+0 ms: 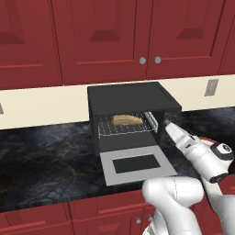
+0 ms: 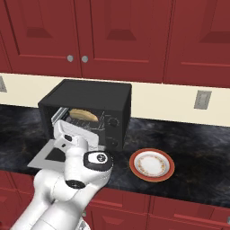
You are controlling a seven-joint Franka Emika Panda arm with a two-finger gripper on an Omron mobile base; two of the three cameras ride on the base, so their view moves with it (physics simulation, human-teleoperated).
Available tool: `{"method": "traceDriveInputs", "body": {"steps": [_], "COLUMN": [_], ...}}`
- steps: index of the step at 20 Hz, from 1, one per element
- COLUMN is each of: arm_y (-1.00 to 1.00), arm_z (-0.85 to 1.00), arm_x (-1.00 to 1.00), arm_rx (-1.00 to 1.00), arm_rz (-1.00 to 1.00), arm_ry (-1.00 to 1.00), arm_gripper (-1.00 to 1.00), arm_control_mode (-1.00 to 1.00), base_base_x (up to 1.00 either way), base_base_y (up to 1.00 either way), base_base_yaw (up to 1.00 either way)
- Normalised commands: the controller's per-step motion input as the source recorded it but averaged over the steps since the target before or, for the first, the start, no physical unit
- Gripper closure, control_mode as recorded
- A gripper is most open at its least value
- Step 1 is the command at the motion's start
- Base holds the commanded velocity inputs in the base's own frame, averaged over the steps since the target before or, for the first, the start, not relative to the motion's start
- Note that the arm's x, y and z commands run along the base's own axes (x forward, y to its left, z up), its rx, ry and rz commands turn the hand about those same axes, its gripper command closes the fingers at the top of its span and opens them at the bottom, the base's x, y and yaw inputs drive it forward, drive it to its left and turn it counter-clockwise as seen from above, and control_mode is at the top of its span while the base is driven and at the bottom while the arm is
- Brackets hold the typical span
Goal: Pull the toaster oven rack outwards. Pick up the baguette from the plate and place it on the toaster oven rack. Close the toaster oven door fully and set the temperature to the lowest setting.
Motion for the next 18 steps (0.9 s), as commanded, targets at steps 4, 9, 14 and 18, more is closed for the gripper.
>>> {"method": "traceDriveInputs", "body": {"steps": [4,9,14,18], "arm_y": [-0.44,-0.42,-0.44,-0.44], "arm_z": [0.79,0.85,0.88,0.86], "arm_x": [-0.48,-0.41,-0.32,-0.30], "arm_rx": [0.39,0.41,0.45,0.44], "arm_rz": [0.24,0.31,0.38,0.33], "arm_ry": [-0.28,-0.20,-0.06,0.00], "arm_gripper": [-1.00,-1.00,-1.00,-1.00], "arm_control_mode": [-1.00,-1.00,-1.00,-1.00], "base_base_x": [0.00,0.00,0.00,0.00], "base_base_y": [0.00,0.00,0.00,0.00], "base_base_yaw": [0.00,0.00,0.00,0.00]}}
